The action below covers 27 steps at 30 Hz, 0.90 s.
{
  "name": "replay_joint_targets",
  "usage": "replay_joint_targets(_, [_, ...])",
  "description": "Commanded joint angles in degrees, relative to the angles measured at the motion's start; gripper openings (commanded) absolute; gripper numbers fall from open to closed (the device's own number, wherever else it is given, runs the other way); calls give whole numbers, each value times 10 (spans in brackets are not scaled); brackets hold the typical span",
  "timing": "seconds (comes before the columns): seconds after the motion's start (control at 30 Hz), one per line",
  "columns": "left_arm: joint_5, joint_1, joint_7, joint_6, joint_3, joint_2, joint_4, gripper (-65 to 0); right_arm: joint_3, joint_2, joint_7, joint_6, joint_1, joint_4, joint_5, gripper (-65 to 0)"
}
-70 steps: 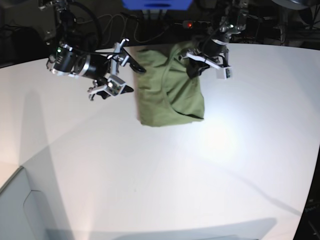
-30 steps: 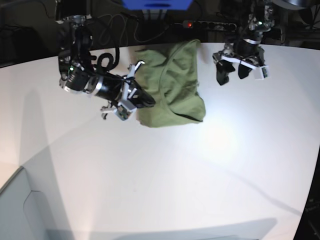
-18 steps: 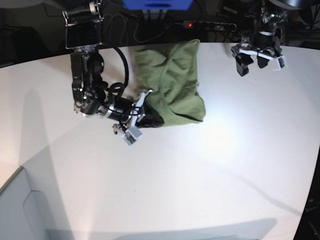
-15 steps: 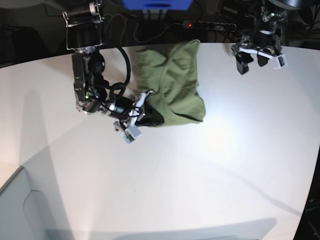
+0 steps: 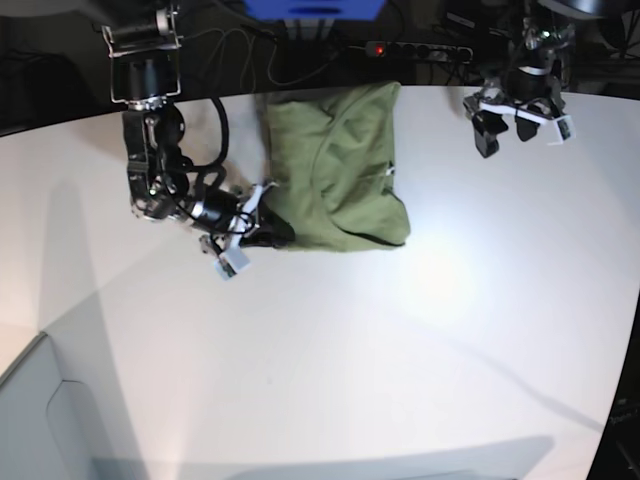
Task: Fold the T-shirt properly
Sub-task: 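Push the bundle's side inward with the right gripper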
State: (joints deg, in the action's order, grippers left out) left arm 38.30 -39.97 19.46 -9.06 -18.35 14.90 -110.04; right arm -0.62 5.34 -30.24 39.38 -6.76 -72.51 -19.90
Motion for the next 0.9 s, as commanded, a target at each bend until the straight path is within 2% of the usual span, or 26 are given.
replay_joint_targets(0.0, [1, -5, -10, 0, -3, 4, -2, -181, 16, 1, 16, 6, 2, -46, -23, -649])
replay_joint_targets(0.13, [2, -6, -10, 0, -3, 7, 12, -181, 46, -22, -40, 6, 52, -171, -23, -649])
replay_joint_targets(0.23, [2, -4, -10, 0, -4, 8, 18, -181, 43, -40, -55, 6, 83, -205, -21, -649])
replay_joint_targets(0.4, [2, -3, -10, 0, -11, 9, 17, -181, 41, -50, -51, 6, 123, -187, -19, -649])
replay_joint_targets(0.53, [4, 5, -10, 0, -34, 9, 18, -181, 41, -50, -49, 6, 131, -124, -19, -649])
replay_joint_targets(0.7, [2, 12, -10, 0, -50, 9, 18, -181, 41, -47, 4, 6, 128, -58, -20, -649])
replay_joint_targets(0.8, [2, 13, -10, 0, -52, 9, 18, -181, 44, -42, 9, 6, 129, -59, -20, -649])
replay_joint_targets(0.87, [2, 13, -10, 0, -52, 9, 18, -181, 45, -37, 9, 6, 138, -99, -22, -649])
